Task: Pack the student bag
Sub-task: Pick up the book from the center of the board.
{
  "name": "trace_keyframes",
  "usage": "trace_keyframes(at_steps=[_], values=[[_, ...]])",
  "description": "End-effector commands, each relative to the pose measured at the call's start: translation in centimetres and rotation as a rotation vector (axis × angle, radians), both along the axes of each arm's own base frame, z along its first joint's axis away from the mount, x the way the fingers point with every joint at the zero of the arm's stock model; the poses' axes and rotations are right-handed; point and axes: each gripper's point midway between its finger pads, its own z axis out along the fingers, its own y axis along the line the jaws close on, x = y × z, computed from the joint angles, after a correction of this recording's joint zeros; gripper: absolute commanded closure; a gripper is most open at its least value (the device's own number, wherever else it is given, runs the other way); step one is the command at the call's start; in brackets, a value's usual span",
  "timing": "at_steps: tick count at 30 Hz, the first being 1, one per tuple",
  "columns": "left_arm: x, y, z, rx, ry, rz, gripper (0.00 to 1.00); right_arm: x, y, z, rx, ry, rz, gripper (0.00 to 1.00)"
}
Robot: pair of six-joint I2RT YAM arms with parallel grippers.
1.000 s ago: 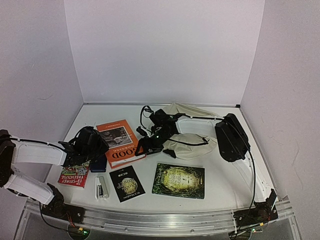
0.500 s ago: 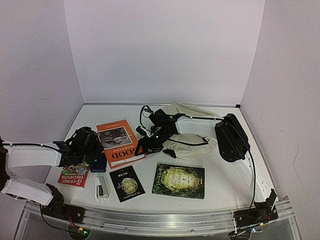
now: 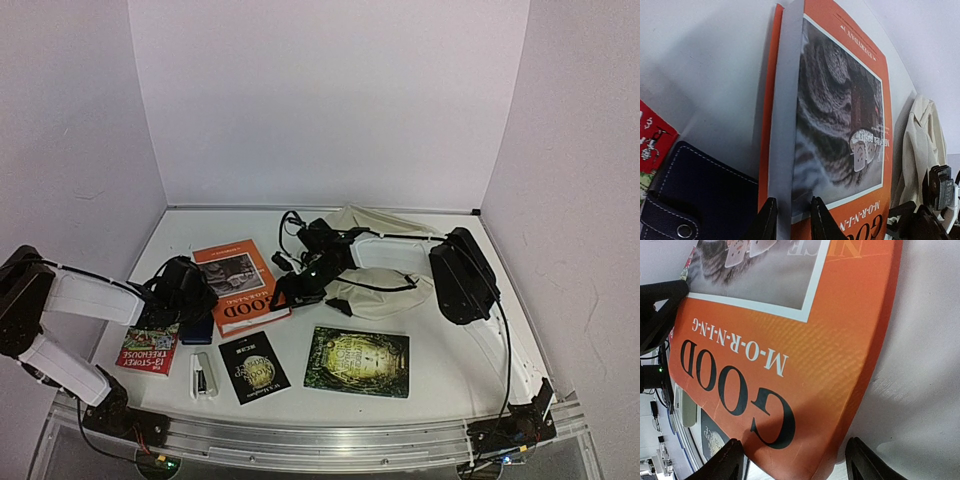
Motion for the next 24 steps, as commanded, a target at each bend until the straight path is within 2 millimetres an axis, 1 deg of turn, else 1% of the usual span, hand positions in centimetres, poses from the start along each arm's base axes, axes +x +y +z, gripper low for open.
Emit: trace_keyframes(at_steps=[1,4,6,7,8,9,12,13,15,16,17,19,22,24], values=[[1.9,-2.3,1.9,-0.051,-0.089,-0.085,0.81,-0.1,-0.1,-0.6,-0.025,-0.001,-0.006,0.34],[2.1,-2.7,2.4,-0.064,-0.114,-0.106,0.85,-0.4,0.0,-1.0,-0.018,0.023,0.001,0.37],[2.1,-2.9,2.8,-0.068,-0.126,-0.117,0.91,-0.6,0.1,-1.0,-0.013,0.031,0.007,0.38],[2.1,-3.0,2.9,-0.07,-0.136,-0.124,0.95,-0.7,0.1,-0.9,-0.008,0.034,0.011,0.38],[2.1,-3.0,3.2,-0.074,-0.145,-0.127,0.98,-0.7,0.2,-0.6,-0.001,0.037,0.014,0.39],[2.1,-3.0,3.6,-0.078,-0.157,-0.13,1.0,-0.8,0.3,-0.3,0.007,0.038,0.017,0.39],[2.0,-2.8,4.8,-0.084,-0.193,-0.131,1.0,-0.8,0.5,1.3,0.034,0.027,0.023,0.37],[1.9,-2.7,5.6,-0.084,-0.211,-0.131,1.0,-0.8,0.6,2.2,0.046,0.018,0.027,0.33],[1.8,-2.4,6.9,-0.072,-0.238,-0.134,1.0,-0.4,0.5,4.4,0.079,-0.003,0.027,0.22],[1.7,-2.2,7.8,-0.066,-0.255,-0.134,1.0,0.1,0.3,6.2,0.105,-0.015,0.019,0.17],[1.6,-2.0,8.8,-0.062,-0.278,-0.136,1.0,0.5,0.1,7.5,0.127,-0.015,0.009,0.13],[1.5,-1.7,10.7,-0.056,-0.32,-0.141,1.0,1.9,-1.1,10.4,0.172,-0.019,-0.027,0.08],[1.3,-1.8,13.4,-0.06,-0.388,-0.168,1.0,3.9,-3.3,13.4,0.22,-0.003,-0.088,0.02],[1.2,-2.1,14.8,-0.073,-0.427,-0.189,1.0,4.6,-4.4,14.3,0.249,0.041,-0.119,0.02]])
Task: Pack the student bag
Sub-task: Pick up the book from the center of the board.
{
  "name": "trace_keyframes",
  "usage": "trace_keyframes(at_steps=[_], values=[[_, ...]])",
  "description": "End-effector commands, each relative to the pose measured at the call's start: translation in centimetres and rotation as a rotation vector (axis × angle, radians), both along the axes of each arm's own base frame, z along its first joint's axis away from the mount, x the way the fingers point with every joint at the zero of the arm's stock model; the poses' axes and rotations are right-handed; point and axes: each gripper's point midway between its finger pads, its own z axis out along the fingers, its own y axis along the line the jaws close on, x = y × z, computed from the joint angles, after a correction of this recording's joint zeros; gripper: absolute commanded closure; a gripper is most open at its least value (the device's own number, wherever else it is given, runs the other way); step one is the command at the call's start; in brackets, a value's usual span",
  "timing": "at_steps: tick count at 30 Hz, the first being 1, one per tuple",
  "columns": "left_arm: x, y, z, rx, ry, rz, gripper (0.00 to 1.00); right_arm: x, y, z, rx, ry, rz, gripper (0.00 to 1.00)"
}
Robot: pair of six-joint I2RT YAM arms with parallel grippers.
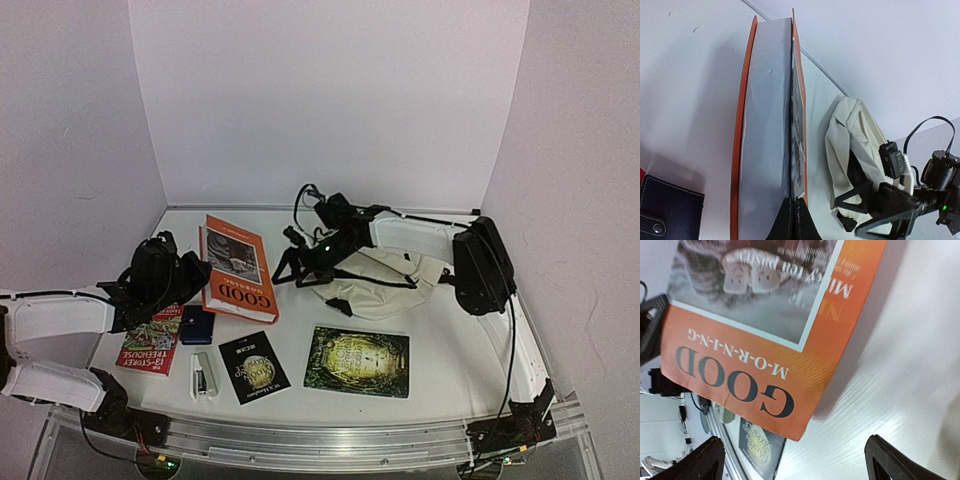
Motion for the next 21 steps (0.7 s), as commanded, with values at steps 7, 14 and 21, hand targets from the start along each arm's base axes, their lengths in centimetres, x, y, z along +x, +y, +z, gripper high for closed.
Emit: trace_keyframes(at_steps=[7,14,21], values=[[0.6,-3.3,9.2,-0.094,-0.245,-0.167,1.0,2.6,-3.6,8.1,0.208,0.111,-0.1,0.02],[0.1,-5.0,14.0,-0.146,-0.351,-0.264,1.0,2.1,-3.9,11.9,0.292,0.088,-0.065,0.02],[-0.7,-6.6,17.6,-0.188,-0.423,-0.368,1.0,2.0,-4.8,16.3,0.331,-0.026,-0.075,0.02]])
